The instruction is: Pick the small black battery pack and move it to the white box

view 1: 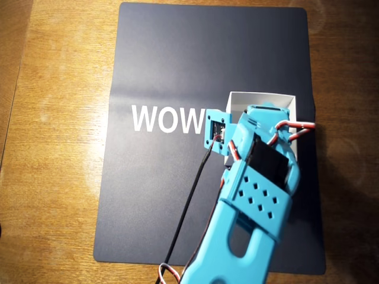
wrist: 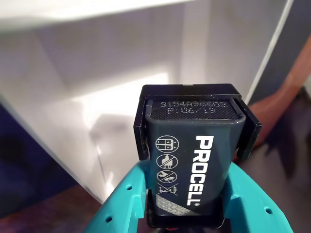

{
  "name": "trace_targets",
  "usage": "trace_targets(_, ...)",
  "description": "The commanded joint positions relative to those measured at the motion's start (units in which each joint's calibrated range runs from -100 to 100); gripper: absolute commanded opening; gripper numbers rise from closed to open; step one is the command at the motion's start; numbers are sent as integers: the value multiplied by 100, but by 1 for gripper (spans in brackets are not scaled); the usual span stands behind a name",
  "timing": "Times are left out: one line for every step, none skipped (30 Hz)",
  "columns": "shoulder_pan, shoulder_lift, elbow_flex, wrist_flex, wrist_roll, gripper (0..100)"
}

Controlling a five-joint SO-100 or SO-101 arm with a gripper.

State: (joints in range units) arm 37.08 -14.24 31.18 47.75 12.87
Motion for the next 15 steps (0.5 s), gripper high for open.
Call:
trace_targets(-19, -71, 7, -43, 19, 13)
trace_targets(-31, -71, 7, -43, 25, 13)
trace_targets(-31, -80, 34, -69, 36, 14)
trace_targets(-31, -80, 34, -51, 90, 16)
trace_targets(-31, -80, 70, -43, 133, 19)
trace_targets(-31, -98, 134, -95, 139, 22)
trace_targets(4, -98, 161, -104, 133, 24)
trace_targets(16, -98, 161, -95, 133, 25)
trace_targets(16, -98, 161, -69, 133, 26)
trace_targets(28, -98, 161, -51, 133, 27)
trace_targets(28, -98, 161, -43, 128, 27)
trace_targets(28, -106, 161, -43, 128, 27)
trace_targets(16, -106, 161, -43, 128, 27)
trace_targets(16, -106, 161, -43, 128, 27)
trace_targets(16, -106, 161, -43, 128, 27)
